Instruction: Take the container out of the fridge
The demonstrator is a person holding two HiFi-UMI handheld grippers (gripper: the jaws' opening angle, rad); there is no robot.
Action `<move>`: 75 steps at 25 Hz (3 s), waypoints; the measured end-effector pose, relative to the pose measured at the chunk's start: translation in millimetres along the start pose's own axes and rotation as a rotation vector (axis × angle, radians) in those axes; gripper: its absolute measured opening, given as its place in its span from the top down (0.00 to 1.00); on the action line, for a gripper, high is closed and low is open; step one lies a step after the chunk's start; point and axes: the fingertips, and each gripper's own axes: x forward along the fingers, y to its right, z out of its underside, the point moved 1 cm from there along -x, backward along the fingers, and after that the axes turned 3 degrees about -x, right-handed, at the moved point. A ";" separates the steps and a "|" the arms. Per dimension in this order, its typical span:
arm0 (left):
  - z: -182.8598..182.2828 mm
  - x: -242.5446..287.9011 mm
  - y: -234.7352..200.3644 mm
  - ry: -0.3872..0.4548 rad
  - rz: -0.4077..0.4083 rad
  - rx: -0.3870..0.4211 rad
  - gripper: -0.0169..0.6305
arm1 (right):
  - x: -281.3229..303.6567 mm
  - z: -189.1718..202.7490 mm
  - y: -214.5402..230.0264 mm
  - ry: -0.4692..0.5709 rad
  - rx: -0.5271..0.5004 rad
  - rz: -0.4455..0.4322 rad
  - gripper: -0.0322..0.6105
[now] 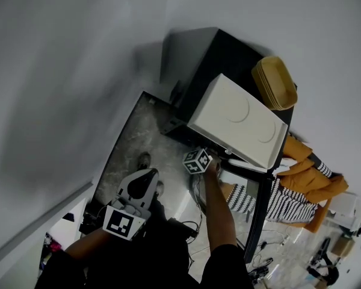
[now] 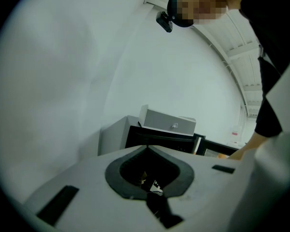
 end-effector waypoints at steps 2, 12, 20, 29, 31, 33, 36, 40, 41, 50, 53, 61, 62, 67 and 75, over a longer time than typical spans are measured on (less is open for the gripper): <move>0.0 1.2 -3.3 0.001 -0.005 -0.003 0.97 | 8.0 2.4 -0.4 -0.020 -0.036 -0.004 0.88; 2.2 6.5 -11.0 -0.005 -0.009 -0.026 0.97 | 34.8 11.2 0.7 -0.090 -0.115 -0.046 0.84; 3.5 10.0 -19.2 -0.017 -0.014 -0.025 0.97 | 48.3 8.5 1.8 -0.126 -0.258 -0.063 0.83; 3.4 16.4 -22.2 -0.021 -0.020 -0.026 0.97 | 58.8 14.7 -1.6 -0.170 -0.310 -0.112 0.83; 4.0 16.8 -22.5 -0.023 -0.021 -0.029 0.97 | 60.0 14.8 -0.8 -0.175 -0.326 -0.113 0.84; 4.0 16.9 -22.5 -0.024 -0.021 -0.029 0.97 | 60.8 15.1 0.2 -0.180 -0.345 -0.113 0.87; 4.5 17.1 -23.3 -0.028 -0.026 -0.031 0.97 | 61.7 15.7 0.3 -0.184 -0.367 -0.118 0.89; 5.0 15.9 -24.9 -0.025 -0.029 -0.029 0.97 | 62.2 15.8 -0.5 -0.185 -0.377 -0.127 0.90; 5.5 15.4 -25.1 -0.025 -0.031 -0.030 0.97 | 61.8 15.6 -0.6 -0.185 -0.374 -0.128 0.90; 6.2 13.2 -24.9 -0.023 -0.030 -0.034 0.97 | 54.6 16.3 -8.8 -0.184 -0.377 -0.148 0.92; 6.5 11.7 -24.0 -0.022 -0.029 -0.033 0.97 | 52.4 17.0 -10.9 -0.183 -0.378 -0.155 0.92; 5.7 5.3 -20.2 -0.013 -0.022 -0.030 0.97 | 44.1 20.7 -17.6 -0.184 -0.369 -0.169 0.92; 5.7 4.2 -20.1 -0.012 -0.022 -0.030 0.97 | 42.8 21.0 -18.6 -0.185 -0.367 -0.170 0.92; 7.2 -0.4 -18.4 -0.012 -0.024 -0.027 0.97 | 37.4 24.3 -25.9 -0.182 -0.361 -0.175 0.93; 4.1 -12.1 -15.5 0.007 -0.029 -0.025 0.97 | 21.1 29.9 -43.0 -0.182 -0.338 -0.185 0.93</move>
